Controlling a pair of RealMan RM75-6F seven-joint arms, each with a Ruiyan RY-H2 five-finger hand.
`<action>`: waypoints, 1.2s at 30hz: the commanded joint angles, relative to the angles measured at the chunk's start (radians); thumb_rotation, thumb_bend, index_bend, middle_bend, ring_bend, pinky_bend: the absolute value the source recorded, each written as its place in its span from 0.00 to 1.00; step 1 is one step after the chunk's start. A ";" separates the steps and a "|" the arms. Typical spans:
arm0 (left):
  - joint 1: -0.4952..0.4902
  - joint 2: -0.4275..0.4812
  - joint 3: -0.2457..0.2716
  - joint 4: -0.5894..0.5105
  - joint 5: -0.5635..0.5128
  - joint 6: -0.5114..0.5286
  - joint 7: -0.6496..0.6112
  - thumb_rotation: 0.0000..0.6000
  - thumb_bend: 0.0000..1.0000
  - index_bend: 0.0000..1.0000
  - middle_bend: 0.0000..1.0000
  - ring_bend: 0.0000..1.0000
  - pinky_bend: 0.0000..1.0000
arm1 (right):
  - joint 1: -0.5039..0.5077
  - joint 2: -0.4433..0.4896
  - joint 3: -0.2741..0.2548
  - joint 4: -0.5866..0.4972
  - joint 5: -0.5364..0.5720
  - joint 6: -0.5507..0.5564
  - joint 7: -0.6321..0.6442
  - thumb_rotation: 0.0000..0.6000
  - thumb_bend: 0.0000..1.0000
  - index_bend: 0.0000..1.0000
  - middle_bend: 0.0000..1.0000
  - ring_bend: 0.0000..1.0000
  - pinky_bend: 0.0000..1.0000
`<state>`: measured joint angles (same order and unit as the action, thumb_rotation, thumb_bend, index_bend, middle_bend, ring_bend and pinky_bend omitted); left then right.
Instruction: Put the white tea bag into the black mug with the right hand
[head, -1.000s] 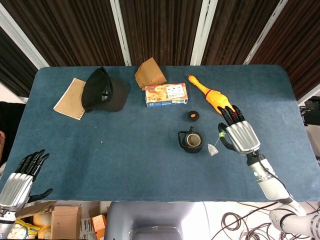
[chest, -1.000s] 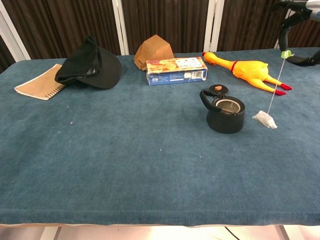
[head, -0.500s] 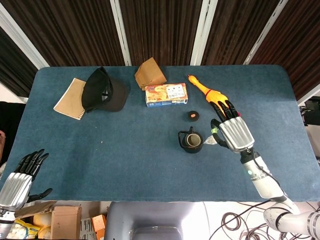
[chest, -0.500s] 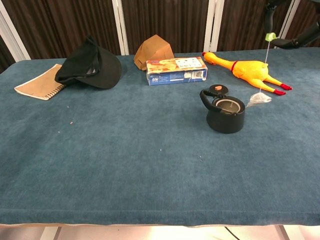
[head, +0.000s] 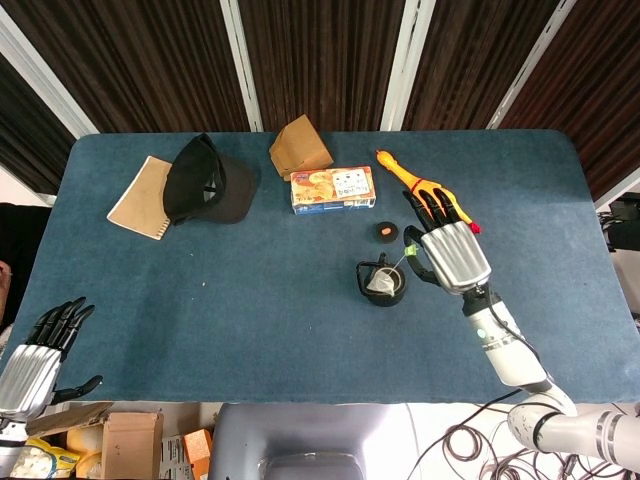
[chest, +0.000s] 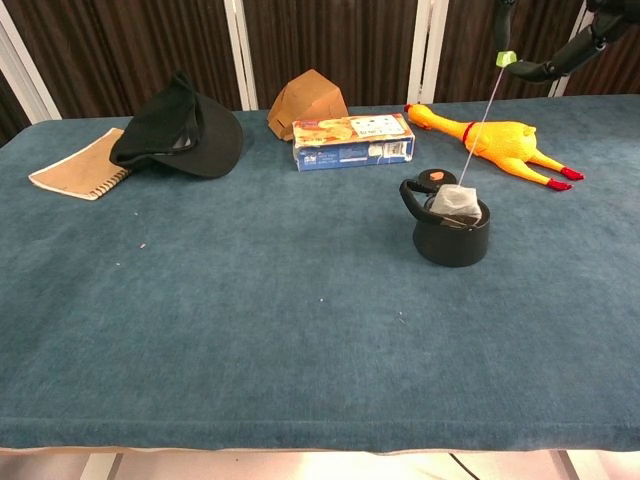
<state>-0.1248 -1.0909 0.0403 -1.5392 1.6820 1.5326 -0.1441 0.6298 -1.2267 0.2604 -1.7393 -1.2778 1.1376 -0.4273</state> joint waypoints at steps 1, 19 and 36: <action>0.001 0.001 0.000 0.000 -0.001 0.001 -0.002 1.00 0.03 0.00 0.00 0.00 0.10 | 0.007 -0.013 -0.006 0.016 0.010 -0.007 -0.004 1.00 0.30 0.54 0.04 0.00 0.01; 0.001 0.003 -0.003 0.000 -0.005 0.002 -0.009 1.00 0.03 0.00 0.00 0.00 0.10 | 0.049 -0.044 -0.004 0.049 0.051 -0.034 -0.015 1.00 0.30 0.54 0.04 0.00 0.01; 0.008 0.007 -0.005 0.003 -0.001 0.019 -0.020 1.00 0.03 0.00 0.00 0.00 0.10 | 0.068 -0.083 -0.038 0.058 0.048 -0.034 -0.048 1.00 0.30 0.54 0.04 0.00 0.01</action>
<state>-0.1164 -1.0836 0.0355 -1.5362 1.6806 1.5516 -0.1637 0.6999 -1.3095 0.2266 -1.6820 -1.2259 1.1020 -0.4748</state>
